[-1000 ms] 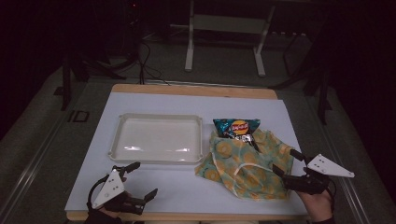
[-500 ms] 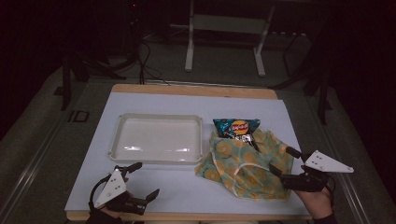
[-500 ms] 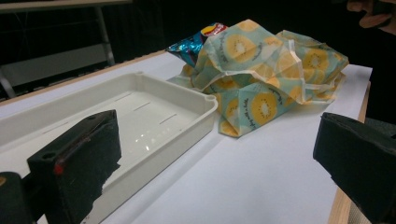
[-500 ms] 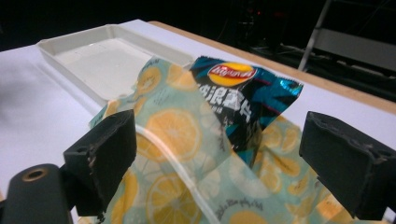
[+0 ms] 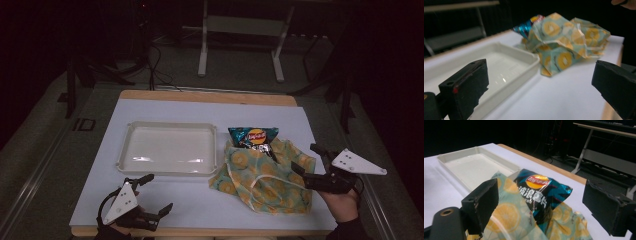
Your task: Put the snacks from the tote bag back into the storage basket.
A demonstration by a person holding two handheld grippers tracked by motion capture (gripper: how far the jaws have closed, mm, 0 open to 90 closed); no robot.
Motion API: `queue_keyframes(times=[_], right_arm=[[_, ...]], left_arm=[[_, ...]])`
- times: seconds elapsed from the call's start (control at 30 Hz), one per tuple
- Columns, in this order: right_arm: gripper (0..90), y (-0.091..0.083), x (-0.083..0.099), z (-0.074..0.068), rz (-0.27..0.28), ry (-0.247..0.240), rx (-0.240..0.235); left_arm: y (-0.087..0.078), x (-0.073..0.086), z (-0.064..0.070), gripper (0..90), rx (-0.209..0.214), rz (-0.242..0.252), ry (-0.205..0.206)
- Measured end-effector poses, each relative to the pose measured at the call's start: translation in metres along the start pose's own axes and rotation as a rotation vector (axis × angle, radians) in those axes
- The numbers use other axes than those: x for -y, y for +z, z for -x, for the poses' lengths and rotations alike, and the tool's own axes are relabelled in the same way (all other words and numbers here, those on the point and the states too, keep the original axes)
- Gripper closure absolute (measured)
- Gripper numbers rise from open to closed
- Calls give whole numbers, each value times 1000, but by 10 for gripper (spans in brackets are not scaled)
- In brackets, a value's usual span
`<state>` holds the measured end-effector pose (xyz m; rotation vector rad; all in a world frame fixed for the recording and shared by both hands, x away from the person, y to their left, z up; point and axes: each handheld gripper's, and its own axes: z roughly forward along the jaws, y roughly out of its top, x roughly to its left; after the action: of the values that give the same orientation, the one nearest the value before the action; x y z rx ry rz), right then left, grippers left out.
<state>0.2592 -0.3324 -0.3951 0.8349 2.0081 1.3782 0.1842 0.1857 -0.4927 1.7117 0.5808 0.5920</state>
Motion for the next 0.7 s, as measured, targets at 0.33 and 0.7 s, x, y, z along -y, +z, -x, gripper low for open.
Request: queue_keyframes(times=[0.33,0.7], right_arm=[[136,14,-17,10,5,-10,40],[156,31,-27,27,5,0,41]], left_arm=[[1,-1,0,13,-10,-13,-22],[3,-1,-1,13,-13,-37,-39]])
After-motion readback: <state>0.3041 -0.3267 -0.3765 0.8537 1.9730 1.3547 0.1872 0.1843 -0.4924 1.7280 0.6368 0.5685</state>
